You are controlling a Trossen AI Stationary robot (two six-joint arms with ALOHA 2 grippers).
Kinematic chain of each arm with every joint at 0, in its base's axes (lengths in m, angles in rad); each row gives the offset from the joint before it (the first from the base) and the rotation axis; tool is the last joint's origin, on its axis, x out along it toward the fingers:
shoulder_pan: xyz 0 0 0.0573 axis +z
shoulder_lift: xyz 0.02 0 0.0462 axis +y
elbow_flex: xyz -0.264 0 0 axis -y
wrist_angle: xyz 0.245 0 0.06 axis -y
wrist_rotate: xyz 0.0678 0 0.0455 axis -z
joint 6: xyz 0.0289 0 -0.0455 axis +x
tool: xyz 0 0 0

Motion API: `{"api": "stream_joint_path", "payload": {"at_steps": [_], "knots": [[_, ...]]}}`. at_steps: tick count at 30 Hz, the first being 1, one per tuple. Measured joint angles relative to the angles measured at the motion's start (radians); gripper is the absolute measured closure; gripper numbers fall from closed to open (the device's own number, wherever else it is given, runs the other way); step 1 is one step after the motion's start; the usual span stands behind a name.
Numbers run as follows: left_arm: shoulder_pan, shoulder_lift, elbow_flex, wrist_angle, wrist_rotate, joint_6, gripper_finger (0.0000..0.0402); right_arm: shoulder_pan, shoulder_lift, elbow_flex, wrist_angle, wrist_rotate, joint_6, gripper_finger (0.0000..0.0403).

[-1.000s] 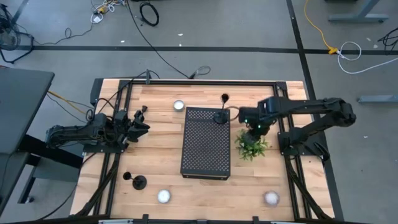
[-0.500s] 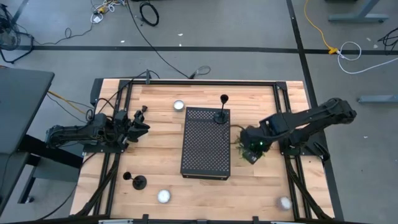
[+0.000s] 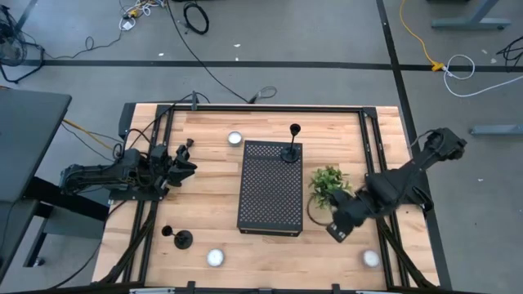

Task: Pick & Place candle stick holders
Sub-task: Put the right white candle on the shelf

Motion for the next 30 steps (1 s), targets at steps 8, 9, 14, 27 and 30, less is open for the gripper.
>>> {"api": "stream_joint_path", "payload": {"at_steps": [8,9,14,27,30], "knots": [[0.0,0.0,0.0,0.0,0.0,0.0,0.0307,0.184,0.0,0.0,0.001,0.081,0.306,0.0276],[0.0,0.0,0.0,0.0,0.0,0.0,0.0307,0.203,0.0,0.0,0.0,0.089,0.342,0.0276],[0.0,0.0,0.0,0.0,0.0,0.0,0.0307,0.279,0.01,0.0,-0.033,0.085,0.489,0.0276],[0.0,0.0,0.0,0.0,0.001,0.0,0.0307,0.387,0.127,0.0,-0.081,-0.131,0.698,0.0276],[0.0,0.0,0.0,0.0,0.001,0.0,0.0307,0.397,0.167,0.0,-0.054,-0.13,0.694,0.0276]]}}
